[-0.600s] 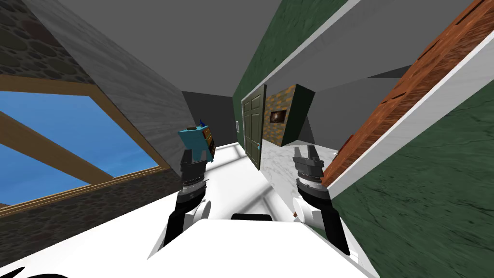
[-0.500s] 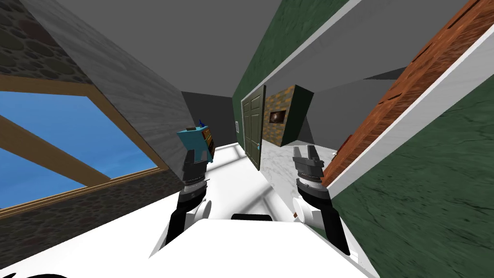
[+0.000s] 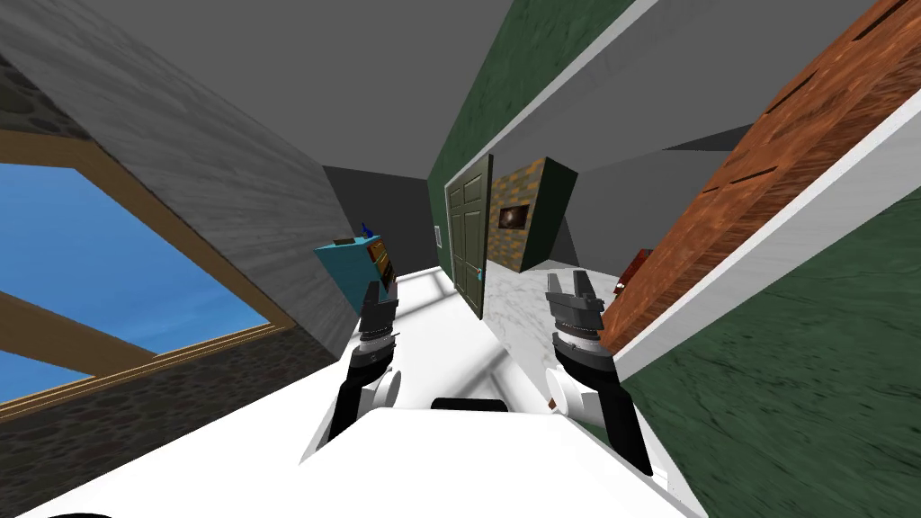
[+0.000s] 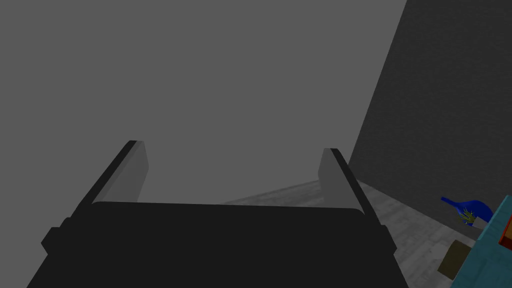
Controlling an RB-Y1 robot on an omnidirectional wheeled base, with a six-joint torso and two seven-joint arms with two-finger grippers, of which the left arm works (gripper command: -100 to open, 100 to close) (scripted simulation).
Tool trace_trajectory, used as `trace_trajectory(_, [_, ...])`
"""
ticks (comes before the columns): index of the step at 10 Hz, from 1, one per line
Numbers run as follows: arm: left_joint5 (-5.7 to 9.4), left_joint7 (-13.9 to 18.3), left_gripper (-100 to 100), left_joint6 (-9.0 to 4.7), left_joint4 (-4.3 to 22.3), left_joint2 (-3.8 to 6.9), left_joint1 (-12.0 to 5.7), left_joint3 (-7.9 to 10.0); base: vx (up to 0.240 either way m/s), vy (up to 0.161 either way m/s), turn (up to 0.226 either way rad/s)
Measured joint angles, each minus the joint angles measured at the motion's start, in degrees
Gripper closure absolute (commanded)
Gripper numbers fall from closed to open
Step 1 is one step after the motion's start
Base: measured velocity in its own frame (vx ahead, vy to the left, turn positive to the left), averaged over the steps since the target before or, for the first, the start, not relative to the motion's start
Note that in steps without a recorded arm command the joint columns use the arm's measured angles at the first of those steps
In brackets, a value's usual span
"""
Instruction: Push the door open
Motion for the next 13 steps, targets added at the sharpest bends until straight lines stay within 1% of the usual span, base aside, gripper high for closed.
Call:
trace_trajectory(1, [0.05,0.4,-100,-0.16,1.0,0.41,-0.08,-0.13,0.082,0.004,-0.048])
trace_trajectory(2, [0.06,0.7,-100,-0.42,2.2,0.71,-0.52,-0.18,0.097,0.007,-0.098])
trace_trajectory(4, [-0.16,1.3,-100,-0.45,4.8,1.28,-1.66,-0.83,0.121,0.033,-0.086])
trace_trajectory(5, [-0.16,1.6,-100,-0.73,6.4,1.58,-2.38,-0.89,0.085,0.018,-0.085])
trace_trajectory(7, [-0.32,2.2,-100,-1.16,8.3,2.04,-2.63,-1.51,0.074,0.014,-0.057])
trace_trajectory(8, [-0.36,2.4,-100,-1.12,9.4,2.27,-3.28,-1.66,0.08,0.02,-0.083])
trace_trajectory(10, [-0.62,2.9,-100,-1.57,12.0,2.55,-4.09,-2.36,0.09,0.019,-0.096])
trace_trajectory(11, [-0.57,3.3,-100,-1.65,13.4,2.9,-4.82,-2.37,0.106,0.044,-0.079])
trace_trajectory(12, [-0.75,3.5,-100,-1.63,14.7,2.9,-5.49,-2.76,0.099,0.038,-0.089])
trace_trajectory(13, [-0.78,3.8,-100,-1.67,16.1,3.17,-6.2,-2.9,0.091,0.019,-0.088])
